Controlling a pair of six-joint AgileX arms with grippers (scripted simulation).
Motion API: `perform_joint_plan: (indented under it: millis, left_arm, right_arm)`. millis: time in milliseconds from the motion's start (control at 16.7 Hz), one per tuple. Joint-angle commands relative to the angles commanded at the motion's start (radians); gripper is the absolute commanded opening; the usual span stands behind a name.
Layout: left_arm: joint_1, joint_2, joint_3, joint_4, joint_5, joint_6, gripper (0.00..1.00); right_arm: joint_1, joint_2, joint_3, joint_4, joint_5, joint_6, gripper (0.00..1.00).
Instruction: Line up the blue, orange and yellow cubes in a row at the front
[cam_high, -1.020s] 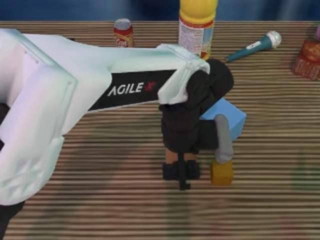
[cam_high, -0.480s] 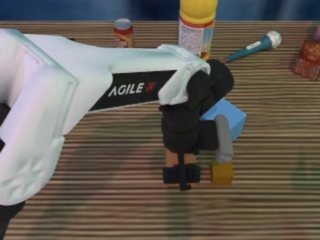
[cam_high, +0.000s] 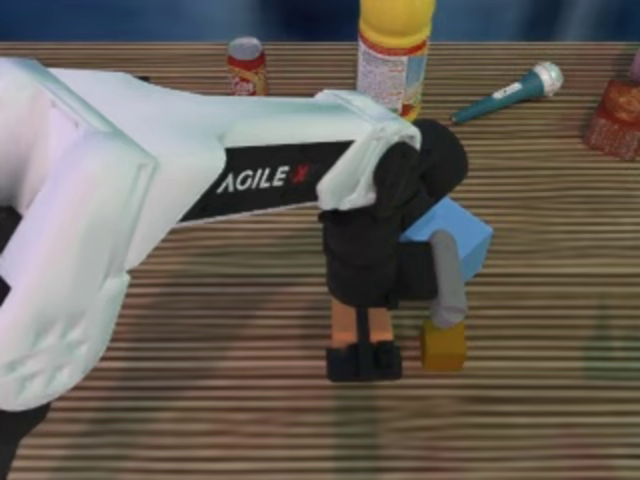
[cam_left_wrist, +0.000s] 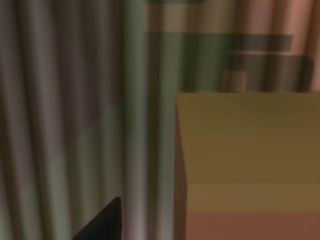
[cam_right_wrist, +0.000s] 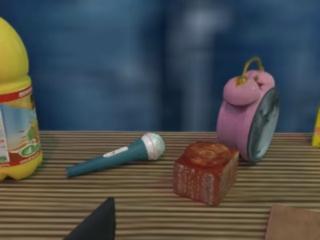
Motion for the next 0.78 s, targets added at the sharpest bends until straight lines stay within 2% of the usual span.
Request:
perform_joint_plan:
  millis: [240, 600, 780]
  left_arm:
    - [0.003, -0.004, 0.015, -0.017, 0.000, 0.001, 1.00]
    - [0.019, -0.054, 0.152, -0.213, -0.001, 0.000, 1.00]
    - [0.023, -0.067, 0.176, -0.243, -0.001, 0.000, 1.00]
  right_arm:
    - [0.000, 0.000, 0.000, 0.000, 0.000, 0.000, 1.00]
    - [0.000, 0.000, 0.000, 0.000, 0.000, 0.000, 1.00]
    - [0.000, 0.000, 0.000, 0.000, 0.000, 0.000, 1.00]
